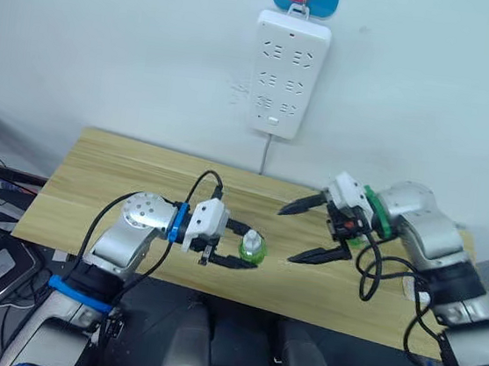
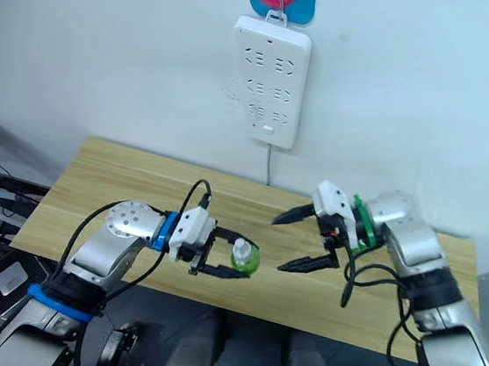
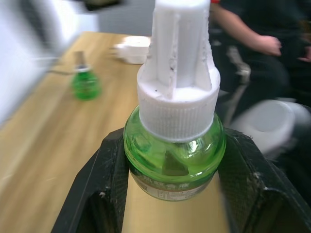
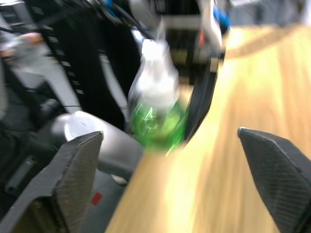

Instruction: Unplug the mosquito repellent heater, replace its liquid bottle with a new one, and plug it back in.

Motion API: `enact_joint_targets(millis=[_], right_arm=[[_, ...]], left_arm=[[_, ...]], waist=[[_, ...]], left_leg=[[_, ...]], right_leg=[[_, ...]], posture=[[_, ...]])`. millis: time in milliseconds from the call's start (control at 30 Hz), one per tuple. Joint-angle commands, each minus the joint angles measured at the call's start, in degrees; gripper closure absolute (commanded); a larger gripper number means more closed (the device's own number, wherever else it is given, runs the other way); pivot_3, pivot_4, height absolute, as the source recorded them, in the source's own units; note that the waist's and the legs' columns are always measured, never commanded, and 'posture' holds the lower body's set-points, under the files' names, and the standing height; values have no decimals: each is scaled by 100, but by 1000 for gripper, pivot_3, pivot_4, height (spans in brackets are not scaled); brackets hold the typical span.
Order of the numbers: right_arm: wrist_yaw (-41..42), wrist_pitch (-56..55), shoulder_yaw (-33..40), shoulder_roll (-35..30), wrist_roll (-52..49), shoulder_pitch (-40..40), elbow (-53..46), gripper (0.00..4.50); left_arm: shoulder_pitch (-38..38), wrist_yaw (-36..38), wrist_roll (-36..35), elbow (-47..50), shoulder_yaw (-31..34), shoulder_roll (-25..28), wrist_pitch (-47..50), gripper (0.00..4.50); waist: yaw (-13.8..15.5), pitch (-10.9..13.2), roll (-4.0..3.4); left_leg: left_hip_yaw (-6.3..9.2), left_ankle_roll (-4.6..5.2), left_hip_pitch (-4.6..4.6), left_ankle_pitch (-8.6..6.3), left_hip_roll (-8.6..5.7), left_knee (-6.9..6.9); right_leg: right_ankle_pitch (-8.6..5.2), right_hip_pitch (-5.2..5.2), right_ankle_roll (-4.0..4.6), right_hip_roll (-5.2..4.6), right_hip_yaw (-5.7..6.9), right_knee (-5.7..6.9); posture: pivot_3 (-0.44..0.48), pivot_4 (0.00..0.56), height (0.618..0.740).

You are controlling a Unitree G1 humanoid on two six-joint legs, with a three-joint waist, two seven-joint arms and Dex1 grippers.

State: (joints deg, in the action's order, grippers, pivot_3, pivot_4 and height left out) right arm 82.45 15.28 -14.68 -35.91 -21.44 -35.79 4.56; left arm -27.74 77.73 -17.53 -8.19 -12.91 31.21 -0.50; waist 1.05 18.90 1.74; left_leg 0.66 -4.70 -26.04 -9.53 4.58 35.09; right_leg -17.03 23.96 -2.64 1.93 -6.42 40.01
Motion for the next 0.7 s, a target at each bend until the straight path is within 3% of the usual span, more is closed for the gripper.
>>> enact_joint_targets(millis=[33, 200, 400, 500, 700], right_arm=[[-1167, 513, 344, 186, -6, 466, -1151, 11], [-2925, 1139, 220, 1052, 278, 896, -2094, 11], [-3925, 1354, -88, 1858, 559, 1059, -2299, 11], [-3972, 1362, -87, 1906, 480, 1101, -2341, 578], [-3834, 1239, -67, 1744, 429, 1115, -2230, 2798]], left_arm=[[-97, -411, -34, -85, 284, -108, 109, 2270], [-95, -686, 31, -153, 382, -167, 129, 2270], [-88, -702, 69, -110, 285, -185, 130, 2270], [-125, -686, 69, -111, 279, -194, 150, 2270], [-88, -619, 67, -66, 250, -173, 174, 2270]], waist=[[-79, 0, 0], [-235, 0, 0], [-262, 0, 0], [-260, 0, 0], [-261, 0, 0]], left_leg=[[0, 0, 0, 0, 0, 0], [15, -14, 0, 8, 1, 0], [30, -28, -1, 17, -2, 2], [39, -29, 0, 22, -2, 2], [65, -29, 0, 22, -2, 2]], right_leg=[[0, 0, 0, 0, -1, 2], [0, 1, 1, 4, 5, 17], [0, -4, 1, 2, 25, 25], [-7, -10, -10, 2, 34, 25], [-14, -21, -7, 2, 62, 25]], posture=[[33, 306, 740], [15, 304, 740], [10, 304, 740], [8, 304, 740], [7, 305, 740]])
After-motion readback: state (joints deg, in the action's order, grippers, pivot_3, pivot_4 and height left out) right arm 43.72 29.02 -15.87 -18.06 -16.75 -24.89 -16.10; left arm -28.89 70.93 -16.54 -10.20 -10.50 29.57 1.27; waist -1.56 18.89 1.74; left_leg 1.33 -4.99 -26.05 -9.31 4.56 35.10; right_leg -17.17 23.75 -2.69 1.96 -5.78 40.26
